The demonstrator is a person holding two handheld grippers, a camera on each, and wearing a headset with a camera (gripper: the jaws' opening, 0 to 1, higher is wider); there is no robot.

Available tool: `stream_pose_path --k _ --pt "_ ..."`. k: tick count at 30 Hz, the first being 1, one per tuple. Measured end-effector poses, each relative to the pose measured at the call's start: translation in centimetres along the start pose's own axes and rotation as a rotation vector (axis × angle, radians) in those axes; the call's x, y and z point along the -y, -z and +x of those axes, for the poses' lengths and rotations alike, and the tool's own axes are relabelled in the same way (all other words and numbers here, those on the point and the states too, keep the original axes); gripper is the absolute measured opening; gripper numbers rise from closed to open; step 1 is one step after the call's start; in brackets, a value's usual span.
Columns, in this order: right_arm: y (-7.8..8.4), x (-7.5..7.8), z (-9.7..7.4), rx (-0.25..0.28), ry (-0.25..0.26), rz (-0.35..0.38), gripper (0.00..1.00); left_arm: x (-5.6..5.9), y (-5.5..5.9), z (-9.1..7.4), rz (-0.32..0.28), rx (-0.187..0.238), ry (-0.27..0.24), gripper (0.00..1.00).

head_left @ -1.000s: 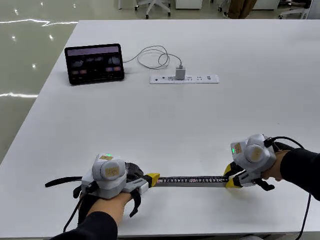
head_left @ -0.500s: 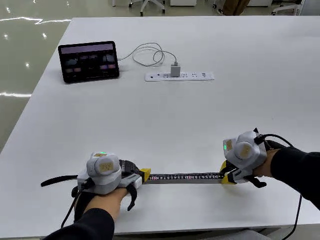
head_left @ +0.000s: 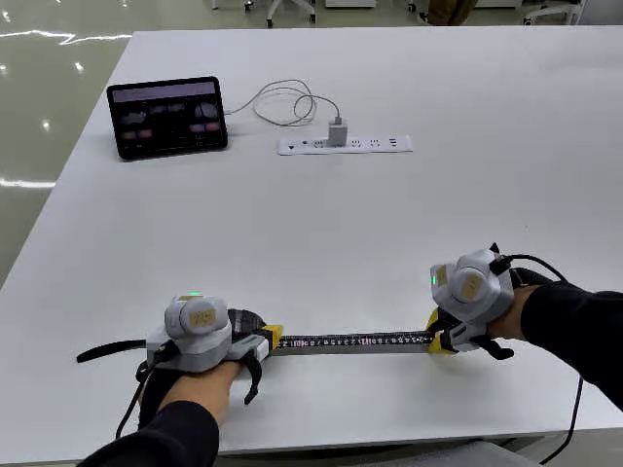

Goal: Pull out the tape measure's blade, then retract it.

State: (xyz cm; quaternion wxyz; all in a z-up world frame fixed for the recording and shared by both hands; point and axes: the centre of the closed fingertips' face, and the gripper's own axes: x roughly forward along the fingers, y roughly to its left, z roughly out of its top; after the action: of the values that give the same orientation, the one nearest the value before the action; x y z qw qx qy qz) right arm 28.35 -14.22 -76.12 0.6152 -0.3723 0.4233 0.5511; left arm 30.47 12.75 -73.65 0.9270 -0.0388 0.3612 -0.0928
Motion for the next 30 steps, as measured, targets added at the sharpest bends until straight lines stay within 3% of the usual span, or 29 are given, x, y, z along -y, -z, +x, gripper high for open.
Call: stream_pose_path --k 6,30 --pt "-0.06 0.02 -0.01 0.014 0.006 0.008 0.11 -0.09 0.13 -0.01 0.029 -0.008 -0.008 0.66" --pt "-0.69 -0.27 0.20 0.032 -0.001 0.026 0.10 -0.08 0.12 0.02 0.018 -0.011 0.004 0.66"
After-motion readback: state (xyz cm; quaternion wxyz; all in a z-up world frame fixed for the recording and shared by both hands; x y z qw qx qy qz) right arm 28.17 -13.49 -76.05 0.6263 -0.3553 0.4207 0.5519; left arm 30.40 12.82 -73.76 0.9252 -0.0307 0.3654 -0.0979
